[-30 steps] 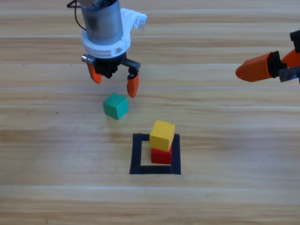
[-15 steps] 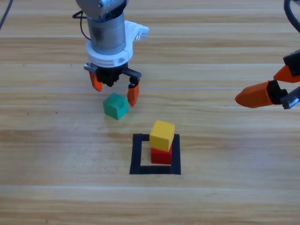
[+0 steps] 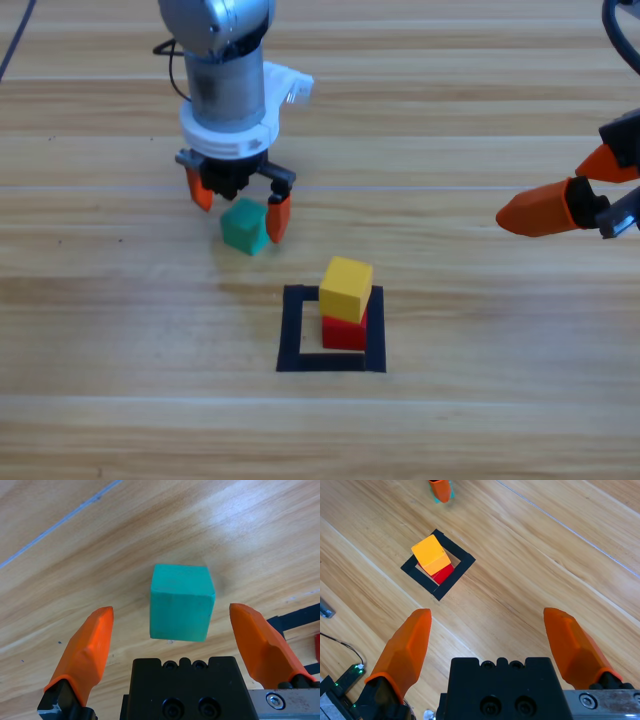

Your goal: Stack the blocks in the rectangular block: red at the bottom, yellow in the middle, green on top

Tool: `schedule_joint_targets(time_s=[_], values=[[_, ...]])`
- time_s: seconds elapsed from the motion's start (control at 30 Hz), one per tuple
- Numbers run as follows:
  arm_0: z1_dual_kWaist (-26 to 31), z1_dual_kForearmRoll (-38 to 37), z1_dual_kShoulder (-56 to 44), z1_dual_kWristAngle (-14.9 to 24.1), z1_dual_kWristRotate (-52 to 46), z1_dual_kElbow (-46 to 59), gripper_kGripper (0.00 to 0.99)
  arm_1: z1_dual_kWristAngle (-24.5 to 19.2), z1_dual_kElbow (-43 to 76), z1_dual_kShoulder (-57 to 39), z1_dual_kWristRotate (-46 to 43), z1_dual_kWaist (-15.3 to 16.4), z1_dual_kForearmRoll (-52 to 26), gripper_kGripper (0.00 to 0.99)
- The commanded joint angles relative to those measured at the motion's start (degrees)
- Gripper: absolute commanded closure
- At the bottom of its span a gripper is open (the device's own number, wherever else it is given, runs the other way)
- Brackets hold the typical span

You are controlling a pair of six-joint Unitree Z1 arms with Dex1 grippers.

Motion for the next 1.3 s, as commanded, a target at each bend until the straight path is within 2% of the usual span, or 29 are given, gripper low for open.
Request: schedule_joint_targets(time_s=[0.03, 0.27, 0.43, 0.5, 0.57, 0.6, 0.7, 0.77, 0.83, 0.93, 1.13, 1.3], values=[[-0.1, -2.6, 1.9, 0.5, 0.8, 3.7, 0.002, 0.4, 1.5, 2.3, -0.5, -1.3, -0.1, 0.002], [-0.1, -3.9, 1.3, 0.3, 1.1, 4.9, 0.010, 0.4, 1.5, 2.5, -0.5, -1.3, 0.0, 0.002], [-0.1, -4.9, 1.3, -0.1, 1.2, 5.7, 0.065, 0.4, 1.5, 2.7, -0.5, -1.3, 0.0, 0.002], [-0.1, -5.3, 1.3, -0.2, 1.4, 5.9, 0.122, 0.4, 1.5, 2.9, -0.5, -1.3, 0.0, 0.002], [0.1, -5.6, 1.5, -0.4, 1.6, 6.3, 0.214, 0.4, 1.5, 2.9, -0.5, -1.3, 0.0, 0.002], [0.2, -5.9, 1.7, -0.4, 1.7, 6.6, 0.314, 0.4, 1.5, 2.9, -0.5, -1.3, 0.0, 0.002], [0.7, -6.8, 1.0, -0.4, 2.0, 8.1, 0.511, 0.4, 1.5, 3.0, -0.6, -1.3, 0.0, 0.002], [1.0, -6.9, 0.4, -0.4, 2.1, 8.4, 0.748, 0.4, 1.5, 3.0, -0.6, -1.3, 0.0, 0.002], [1.3, -6.9, -0.3, -0.4, 2.2, 8.6, 0.899, 0.4, 1.5, 3.1, -0.6, -1.3, 0.0, 0.002], [1.3, -7.0, -2.2, -0.4, 0.5, 8.7, 0.929, 0.3, 1.5, 3.1, -0.6, -1.3, 0.0, 0.002], [1.3, -5.7, -10.8, 0.3, -12.3, 9.4, 0.972, 0.3, 1.5, 3.1, -0.6, -1.3, 0.0, 0.002], [-0.9, 2.9, -14.1, 1.6, -24.4, 0.8, 0.972, 0.3, 1.5, 3.3, -0.7, -1.3, 0.0, 0.002]])
